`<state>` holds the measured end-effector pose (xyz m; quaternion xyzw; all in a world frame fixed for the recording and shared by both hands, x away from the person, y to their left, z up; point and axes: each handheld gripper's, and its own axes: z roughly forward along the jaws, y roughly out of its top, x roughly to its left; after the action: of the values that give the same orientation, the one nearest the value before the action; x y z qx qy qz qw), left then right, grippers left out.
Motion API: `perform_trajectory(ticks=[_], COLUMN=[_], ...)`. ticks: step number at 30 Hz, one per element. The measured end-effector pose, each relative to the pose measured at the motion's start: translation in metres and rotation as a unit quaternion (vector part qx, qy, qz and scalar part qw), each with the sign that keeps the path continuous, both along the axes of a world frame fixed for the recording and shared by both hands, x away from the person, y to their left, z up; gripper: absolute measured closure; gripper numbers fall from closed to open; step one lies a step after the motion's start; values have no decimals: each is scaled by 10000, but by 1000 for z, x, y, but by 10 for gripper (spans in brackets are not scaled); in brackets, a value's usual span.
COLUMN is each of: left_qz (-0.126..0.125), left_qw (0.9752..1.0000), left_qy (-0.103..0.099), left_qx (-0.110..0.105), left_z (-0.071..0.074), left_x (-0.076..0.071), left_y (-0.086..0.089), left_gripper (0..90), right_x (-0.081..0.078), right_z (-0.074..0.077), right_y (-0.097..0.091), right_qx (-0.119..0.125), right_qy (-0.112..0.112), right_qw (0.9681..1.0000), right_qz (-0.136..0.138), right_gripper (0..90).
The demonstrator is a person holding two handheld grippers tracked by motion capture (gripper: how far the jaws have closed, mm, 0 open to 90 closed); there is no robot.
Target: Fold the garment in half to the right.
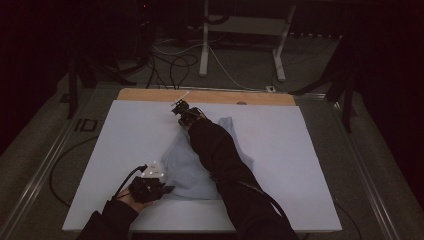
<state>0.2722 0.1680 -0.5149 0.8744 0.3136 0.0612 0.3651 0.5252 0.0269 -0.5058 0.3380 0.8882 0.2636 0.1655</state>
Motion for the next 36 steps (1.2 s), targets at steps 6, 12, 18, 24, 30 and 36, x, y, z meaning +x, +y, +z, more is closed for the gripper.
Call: perform_trajectory(ticks=[6, 12, 18, 24, 30, 36], left_qz=[-41, -54, -118, -221, -329, -501], left_qw=[10000, 10000, 9999, 9997, 9994, 9984], left_qy=[2, -14, -80, -93, -142, -262], left_qx=[-32, -70, -93, -63, 3, 32], left_z=[3, 6, 11, 14, 20, 27], left_x=[-1, -1, -1, -3, -3, -2], left_y=[0, -1, -2, -6, -9, -15], left_gripper=[867, 869, 869, 869, 869, 869], right_x=[-2, -5, -9, -10, -12, -15], right_z=[8, 18, 27, 34, 40, 47], right_y=[-5, -12, -19, -26, -33, -40], right_qx=[80, 138, 172, 233, 311, 357], right_qy=[-5, -75, -105, -160, -175, -251], right_qw=[9999, 9997, 9994, 9990, 9988, 9984], right_qz=[92, 185, 274, 332, 348, 351], right_gripper=[874, 874, 874, 874, 874, 874])
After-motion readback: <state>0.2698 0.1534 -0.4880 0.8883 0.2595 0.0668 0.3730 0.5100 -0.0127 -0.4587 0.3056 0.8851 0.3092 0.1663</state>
